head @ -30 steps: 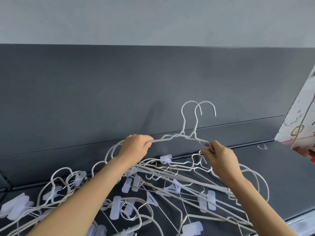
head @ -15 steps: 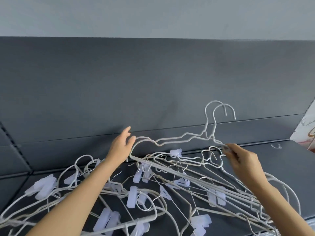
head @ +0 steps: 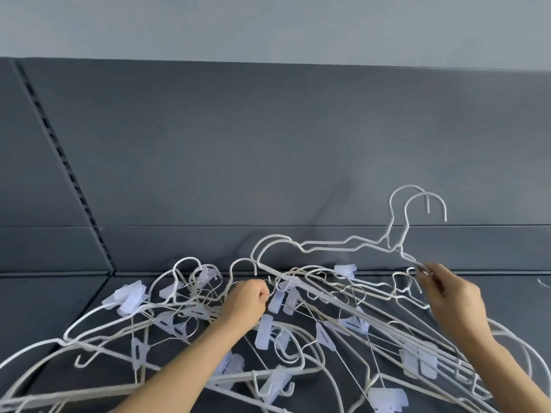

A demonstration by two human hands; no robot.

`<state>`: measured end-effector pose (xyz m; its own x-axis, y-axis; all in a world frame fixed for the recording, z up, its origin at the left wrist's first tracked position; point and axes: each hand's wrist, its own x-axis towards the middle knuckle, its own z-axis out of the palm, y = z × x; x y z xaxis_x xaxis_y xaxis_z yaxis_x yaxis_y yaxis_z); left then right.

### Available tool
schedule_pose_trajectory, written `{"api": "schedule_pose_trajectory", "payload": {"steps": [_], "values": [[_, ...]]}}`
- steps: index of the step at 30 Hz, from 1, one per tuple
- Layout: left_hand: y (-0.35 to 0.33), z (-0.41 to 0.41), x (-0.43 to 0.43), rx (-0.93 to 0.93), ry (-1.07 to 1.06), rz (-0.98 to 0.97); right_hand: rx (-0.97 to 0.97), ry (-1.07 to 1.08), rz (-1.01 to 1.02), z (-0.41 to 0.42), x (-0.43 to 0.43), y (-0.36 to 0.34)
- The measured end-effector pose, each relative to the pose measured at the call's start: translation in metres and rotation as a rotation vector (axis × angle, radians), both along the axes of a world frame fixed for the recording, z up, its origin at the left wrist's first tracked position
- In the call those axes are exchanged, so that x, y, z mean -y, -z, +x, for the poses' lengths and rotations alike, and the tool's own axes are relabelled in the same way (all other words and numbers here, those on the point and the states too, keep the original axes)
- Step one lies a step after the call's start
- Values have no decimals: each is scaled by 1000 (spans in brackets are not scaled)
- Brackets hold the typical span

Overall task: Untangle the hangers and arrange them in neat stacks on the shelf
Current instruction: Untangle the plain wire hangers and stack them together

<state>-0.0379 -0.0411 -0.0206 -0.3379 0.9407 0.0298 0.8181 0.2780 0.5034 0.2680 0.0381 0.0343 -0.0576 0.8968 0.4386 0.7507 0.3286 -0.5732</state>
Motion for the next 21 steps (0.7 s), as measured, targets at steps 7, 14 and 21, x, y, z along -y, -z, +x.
{"api": "schedule_pose_trajectory", "payload": {"steps": [7, 14, 21], "values": [[4, -8, 1, 60, -28, 123, 55, -50, 66, 5, 11, -5], [-3, -8, 2, 3, -9, 60, 55, 4, 119, 11, 9, -11], [-21, -1, 7, -83, -66, 212, -248, -22, -8, 19, -6, -22]]}}
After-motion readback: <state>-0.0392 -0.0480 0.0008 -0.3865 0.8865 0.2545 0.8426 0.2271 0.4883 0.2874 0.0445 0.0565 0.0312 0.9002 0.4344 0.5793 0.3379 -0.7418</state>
